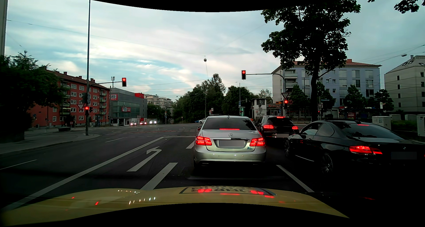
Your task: Follow the waypoints while adhering to traffic rules and regulations
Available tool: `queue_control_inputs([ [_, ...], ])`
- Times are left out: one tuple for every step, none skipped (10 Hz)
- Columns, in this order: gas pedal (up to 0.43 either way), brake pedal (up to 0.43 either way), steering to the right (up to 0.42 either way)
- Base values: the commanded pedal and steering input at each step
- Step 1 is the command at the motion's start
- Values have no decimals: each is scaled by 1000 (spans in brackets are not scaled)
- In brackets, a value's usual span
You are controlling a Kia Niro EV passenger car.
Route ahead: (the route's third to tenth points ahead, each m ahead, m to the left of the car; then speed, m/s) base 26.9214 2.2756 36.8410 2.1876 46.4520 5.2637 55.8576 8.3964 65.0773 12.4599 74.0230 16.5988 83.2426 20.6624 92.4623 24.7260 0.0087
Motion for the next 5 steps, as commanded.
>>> queue_control_inputs([
  [0,274,-4],
  [0,268,-4],
  [0,274,-4],
  [0,268,-4],
  [0,268,-4],
])
